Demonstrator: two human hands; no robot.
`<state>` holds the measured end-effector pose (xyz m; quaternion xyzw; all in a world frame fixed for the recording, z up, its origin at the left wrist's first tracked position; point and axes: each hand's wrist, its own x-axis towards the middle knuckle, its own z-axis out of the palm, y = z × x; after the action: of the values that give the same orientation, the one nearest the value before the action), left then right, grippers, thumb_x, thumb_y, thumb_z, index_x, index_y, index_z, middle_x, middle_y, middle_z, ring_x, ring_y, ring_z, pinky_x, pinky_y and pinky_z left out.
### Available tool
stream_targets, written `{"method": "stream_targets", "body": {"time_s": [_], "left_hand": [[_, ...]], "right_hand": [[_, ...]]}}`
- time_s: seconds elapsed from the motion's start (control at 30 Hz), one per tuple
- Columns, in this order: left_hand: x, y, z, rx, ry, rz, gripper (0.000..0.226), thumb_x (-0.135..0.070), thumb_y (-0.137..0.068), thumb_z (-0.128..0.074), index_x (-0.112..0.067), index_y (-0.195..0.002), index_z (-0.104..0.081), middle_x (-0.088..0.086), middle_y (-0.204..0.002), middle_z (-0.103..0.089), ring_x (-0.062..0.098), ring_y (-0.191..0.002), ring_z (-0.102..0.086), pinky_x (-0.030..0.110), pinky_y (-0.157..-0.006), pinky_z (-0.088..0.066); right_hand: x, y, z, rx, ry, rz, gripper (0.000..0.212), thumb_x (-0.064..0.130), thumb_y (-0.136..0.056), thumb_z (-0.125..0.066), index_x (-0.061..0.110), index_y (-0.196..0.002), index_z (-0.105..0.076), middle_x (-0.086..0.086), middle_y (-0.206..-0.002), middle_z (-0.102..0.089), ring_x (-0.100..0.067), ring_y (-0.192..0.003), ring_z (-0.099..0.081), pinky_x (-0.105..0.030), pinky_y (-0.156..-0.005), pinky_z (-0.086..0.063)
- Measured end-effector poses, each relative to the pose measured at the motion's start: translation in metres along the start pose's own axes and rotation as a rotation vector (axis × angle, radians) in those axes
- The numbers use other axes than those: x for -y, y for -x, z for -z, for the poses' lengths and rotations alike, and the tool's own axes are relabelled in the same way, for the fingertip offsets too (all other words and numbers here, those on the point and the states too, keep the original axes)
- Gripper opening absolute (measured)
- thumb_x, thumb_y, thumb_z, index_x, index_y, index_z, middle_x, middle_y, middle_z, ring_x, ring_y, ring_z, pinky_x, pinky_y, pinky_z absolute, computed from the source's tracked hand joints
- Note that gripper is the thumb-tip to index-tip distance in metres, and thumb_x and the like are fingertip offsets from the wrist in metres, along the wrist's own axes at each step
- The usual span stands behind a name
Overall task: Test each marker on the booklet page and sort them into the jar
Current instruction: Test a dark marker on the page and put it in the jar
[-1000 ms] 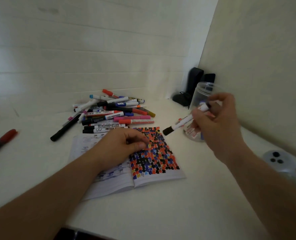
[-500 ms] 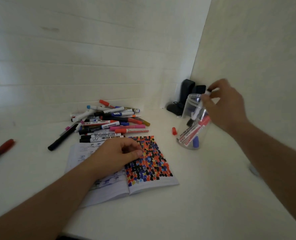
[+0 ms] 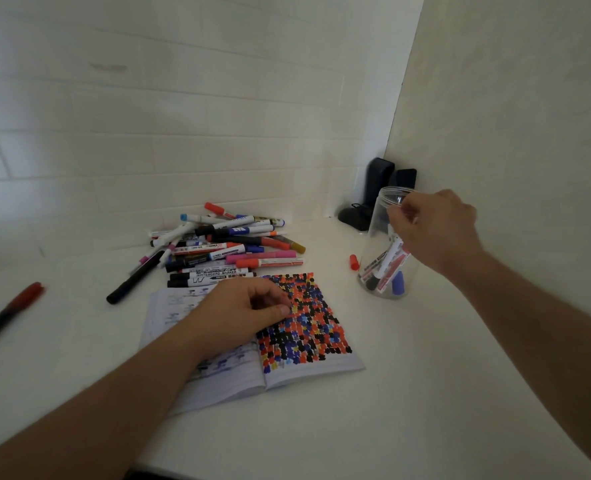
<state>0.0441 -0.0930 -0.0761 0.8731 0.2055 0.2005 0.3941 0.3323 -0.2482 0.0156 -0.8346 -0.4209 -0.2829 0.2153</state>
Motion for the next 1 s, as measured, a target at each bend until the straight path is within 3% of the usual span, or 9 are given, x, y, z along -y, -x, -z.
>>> {"method": "stream_targets", "body": {"time_s": [0.1, 0.23, 0.33, 0.4, 0.47, 0.6, 0.7, 0.77, 1.0], "left_hand": [[0.003, -0.001, -0.001, -0.04, -0.073, -0.017, 0.003, -0.039, -0.092, -0.074, -0.038, -0.095, -0.076, -0.019, -0.087, -0.073, -0.002, -0.084, -0.066, 0.023, -0.079, -0.054], [0.01, -0.005, -0.007, -0.183, -0.524, -0.124, 0.015, -0.053, -0.093, -0.063, -0.042, -0.097, -0.072, -0.021, -0.084, -0.06, 0.001, -0.085, -0.052, 0.031, -0.078, -0.046], [0.006, -0.005, -0.008, -0.165, -0.498, -0.068, 0.013, -0.05, -0.094, -0.062, -0.041, -0.099, -0.071, -0.021, -0.087, -0.062, -0.001, -0.081, -0.055, 0.029, -0.075, -0.049], [0.003, -0.006, -0.006, -0.104, -0.491, -0.053, 0.013, -0.05, -0.093, -0.064, -0.042, -0.101, -0.071, -0.021, -0.089, -0.063, -0.002, -0.08, -0.056, 0.03, -0.075, -0.052], [0.001, -0.006, 0.004, 0.02, -0.463, -0.001, 0.013, -0.051, -0.092, -0.067, -0.045, -0.103, -0.071, -0.02, -0.092, -0.065, -0.001, -0.085, -0.059, 0.03, -0.079, -0.053], [0.006, 0.002, 0.053, 0.049, -0.062, 0.171, 0.011, -0.034, -0.094, -0.073, -0.04, -0.101, -0.077, -0.018, -0.099, -0.074, -0.002, -0.094, -0.067, 0.019, -0.086, -0.048], [0.035, 0.008, 0.1, -0.354, -0.395, 0.217, 0.004, -0.034, -0.093, -0.072, -0.036, -0.091, -0.076, -0.013, -0.089, -0.07, 0.008, -0.086, -0.065, 0.023, -0.071, -0.043], [0.059, 0.016, 0.125, -0.447, -0.618, 0.309, 0.005, -0.041, -0.092, -0.07, -0.037, -0.094, -0.07, -0.003, -0.091, -0.063, 0.021, -0.087, -0.061, 0.032, -0.069, -0.039], [0.088, 0.041, 0.143, -0.195, -0.709, 0.556, 0.037, -0.058, -0.094, -0.061, -0.031, -0.118, -0.056, -0.004, -0.101, -0.062, 0.019, -0.095, -0.058, 0.034, -0.077, -0.045]], "right_hand": [[0.002, 0.003, 0.003, 0.007, -0.071, -0.019, 0.039, 0.051, -0.098, -0.046, 0.022, -0.087, -0.07, 0.003, -0.085, -0.067, -0.029, -0.094, -0.059, -0.046, -0.086, -0.049], [0.017, 0.033, 0.003, -0.406, -0.108, 0.225, 0.017, 0.029, -0.09, -0.063, 0.019, -0.101, -0.073, -0.007, -0.111, -0.064, -0.034, -0.106, -0.055, -0.045, -0.081, -0.044], [0.051, 0.068, -0.013, -0.075, -0.326, 0.393, 0.012, 0.025, -0.093, -0.063, 0.023, -0.104, -0.069, 0.005, -0.099, -0.061, -0.016, -0.091, -0.058, -0.039, -0.08, -0.05], [0.076, 0.091, -0.03, 0.272, -0.522, 0.261, 0.018, 0.027, -0.095, -0.065, 0.032, -0.113, -0.065, 0.015, -0.094, -0.059, -0.003, -0.085, -0.057, -0.029, -0.077, -0.053], [0.091, 0.105, -0.046, 0.394, -0.673, 0.138, 0.024, 0.029, -0.095, -0.068, 0.039, -0.116, -0.064, 0.016, -0.091, -0.063, -0.004, -0.083, -0.061, -0.026, -0.076, -0.055], [0.096, 0.108, -0.056, 0.455, -0.736, 0.06, 0.026, 0.037, -0.095, -0.068, 0.042, -0.121, -0.063, 0.016, -0.091, -0.065, -0.002, -0.085, -0.062, -0.021, -0.078, -0.054], [0.096, 0.111, -0.054, 0.444, -0.723, 0.113, 0.023, 0.036, -0.094, -0.07, 0.039, -0.116, -0.065, 0.013, -0.087, -0.063, -0.005, -0.08, -0.059, -0.021, -0.074, -0.051], [0.098, 0.111, -0.053, 0.438, -0.697, 0.155, 0.022, 0.035, -0.094, -0.07, 0.039, -0.115, -0.065, 0.012, -0.086, -0.06, -0.006, -0.078, -0.057, -0.023, -0.073, -0.051], [0.098, 0.11, -0.052, 0.461, -0.694, 0.171, 0.02, 0.037, -0.094, -0.069, 0.04, -0.113, -0.064, 0.008, -0.086, -0.061, -0.01, -0.078, -0.057, -0.03, -0.073, -0.054]]}}
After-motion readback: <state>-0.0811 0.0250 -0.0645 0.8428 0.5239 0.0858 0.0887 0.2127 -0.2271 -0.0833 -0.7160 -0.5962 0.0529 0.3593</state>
